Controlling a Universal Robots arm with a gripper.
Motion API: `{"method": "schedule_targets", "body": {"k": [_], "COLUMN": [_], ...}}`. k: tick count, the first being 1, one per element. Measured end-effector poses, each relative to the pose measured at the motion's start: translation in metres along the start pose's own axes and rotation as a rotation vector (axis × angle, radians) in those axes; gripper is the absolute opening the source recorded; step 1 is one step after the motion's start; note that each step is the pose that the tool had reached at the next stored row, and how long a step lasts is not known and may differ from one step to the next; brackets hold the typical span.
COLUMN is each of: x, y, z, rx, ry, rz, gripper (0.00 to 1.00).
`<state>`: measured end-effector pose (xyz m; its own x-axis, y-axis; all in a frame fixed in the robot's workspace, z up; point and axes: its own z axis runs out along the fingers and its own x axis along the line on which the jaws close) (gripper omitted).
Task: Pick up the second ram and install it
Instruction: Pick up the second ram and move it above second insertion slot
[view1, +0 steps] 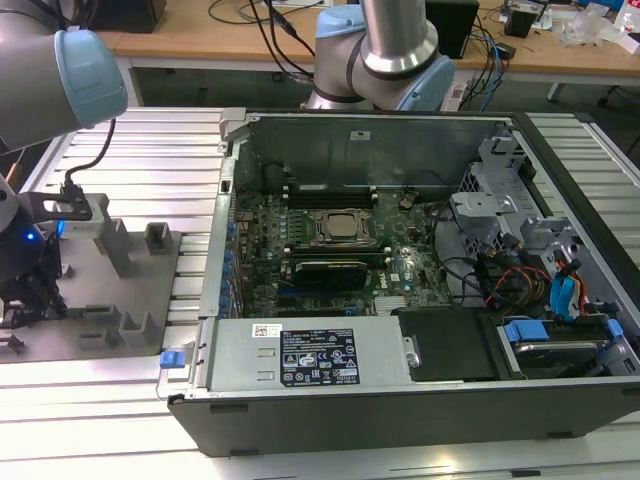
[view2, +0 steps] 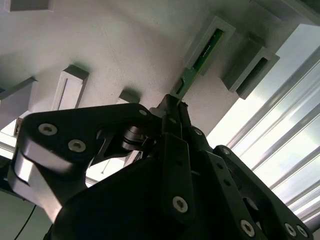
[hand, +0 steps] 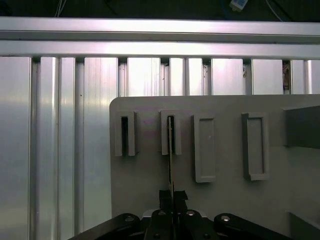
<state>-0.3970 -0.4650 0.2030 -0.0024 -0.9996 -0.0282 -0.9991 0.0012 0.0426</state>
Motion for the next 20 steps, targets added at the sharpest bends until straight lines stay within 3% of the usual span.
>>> {"method": "schedule_targets", "body": {"k": [4,11,13,20], "x": [0.0,-0.0002,-0.0004,-0.0007], "y": [-0.0001,0.0004,0.0006,0.001], "z": [-0.0003,-0.0082,-0.0139,-0.0232], "rx": [0.0005,0.0,0.0,0.0], "ry": [0.0002,0.0006,0.0006,0.0005], "rz": [0.0,0.0,0.0,0.0], "gripper": [0.13,0.13,0.13,0.13]}}
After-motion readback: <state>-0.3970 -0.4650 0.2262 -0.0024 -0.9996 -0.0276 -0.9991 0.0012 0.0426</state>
